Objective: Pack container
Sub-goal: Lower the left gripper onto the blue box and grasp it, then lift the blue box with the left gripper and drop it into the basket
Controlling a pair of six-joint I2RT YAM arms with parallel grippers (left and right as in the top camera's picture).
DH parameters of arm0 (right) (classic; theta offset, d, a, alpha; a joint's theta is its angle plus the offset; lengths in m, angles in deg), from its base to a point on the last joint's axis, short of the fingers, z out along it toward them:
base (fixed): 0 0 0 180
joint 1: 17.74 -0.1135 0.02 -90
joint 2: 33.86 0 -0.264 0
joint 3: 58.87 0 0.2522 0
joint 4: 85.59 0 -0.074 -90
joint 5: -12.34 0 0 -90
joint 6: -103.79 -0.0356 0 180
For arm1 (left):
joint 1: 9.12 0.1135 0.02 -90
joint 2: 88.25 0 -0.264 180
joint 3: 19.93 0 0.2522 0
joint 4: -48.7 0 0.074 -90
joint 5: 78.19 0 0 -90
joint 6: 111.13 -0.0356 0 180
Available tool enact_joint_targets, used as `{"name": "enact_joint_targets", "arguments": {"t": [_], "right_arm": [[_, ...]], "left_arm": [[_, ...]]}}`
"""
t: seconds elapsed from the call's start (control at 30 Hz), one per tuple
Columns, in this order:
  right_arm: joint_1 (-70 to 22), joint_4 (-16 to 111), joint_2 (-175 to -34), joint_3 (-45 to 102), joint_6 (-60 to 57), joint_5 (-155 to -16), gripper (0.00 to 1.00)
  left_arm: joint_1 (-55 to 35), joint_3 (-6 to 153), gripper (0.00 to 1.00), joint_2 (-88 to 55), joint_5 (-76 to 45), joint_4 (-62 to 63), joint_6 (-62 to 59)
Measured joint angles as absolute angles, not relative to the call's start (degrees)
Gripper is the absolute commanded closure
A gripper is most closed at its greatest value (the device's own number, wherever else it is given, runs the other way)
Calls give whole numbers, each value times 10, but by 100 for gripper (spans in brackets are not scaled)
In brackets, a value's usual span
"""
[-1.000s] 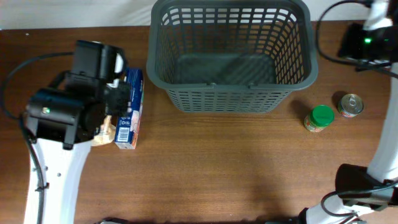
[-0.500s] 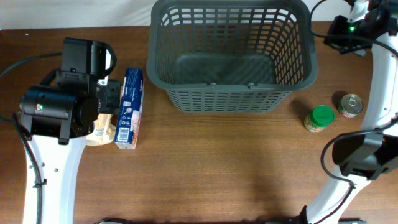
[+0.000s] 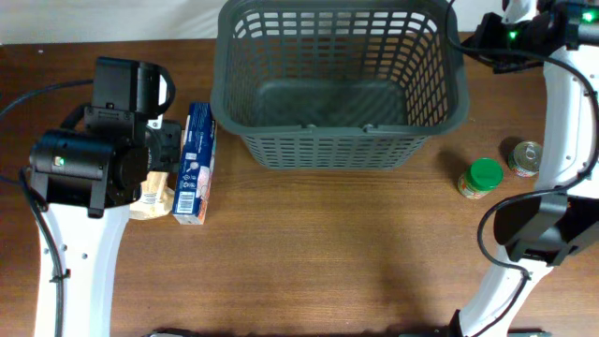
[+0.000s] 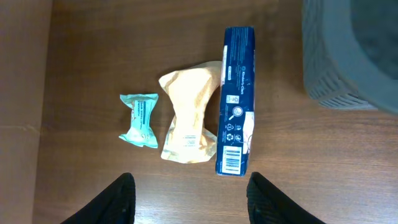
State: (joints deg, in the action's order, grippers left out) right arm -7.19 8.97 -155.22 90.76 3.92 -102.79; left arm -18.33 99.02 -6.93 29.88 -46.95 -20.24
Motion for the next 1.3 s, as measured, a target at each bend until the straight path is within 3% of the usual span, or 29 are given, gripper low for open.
{"name": "enact_joint_targets", "arguments": {"t": [0.13,0.4,0.63,0.67,0.7,0.77,0.97,1.3], "right_arm": [[-77,94,-1552,908,41,-1033,96],[-65,65,-1552,908,49,-1032,96],[15,-20,-1501,907,52,-979,96],[22,-28,-1479,907,55,-961,91],[28,-34,-1448,907,58,-943,78],[28,-54,-1360,908,62,-902,1],[28,-77,-1225,912,71,-856,1],[28,-77,-1241,912,72,-846,1]], "left_arm": [[-183,990,51,-69,299,-471,-202],[-183,990,33,-69,299,-471,-202],[-169,990,18,-67,299,-458,-203],[-160,990,17,-64,297,-455,-203],[-148,990,17,-58,292,-452,-202],[-118,990,16,-37,265,-449,-212],[-42,991,16,143,116,-462,-295],[-40,988,17,327,55,-447,-374]]}}
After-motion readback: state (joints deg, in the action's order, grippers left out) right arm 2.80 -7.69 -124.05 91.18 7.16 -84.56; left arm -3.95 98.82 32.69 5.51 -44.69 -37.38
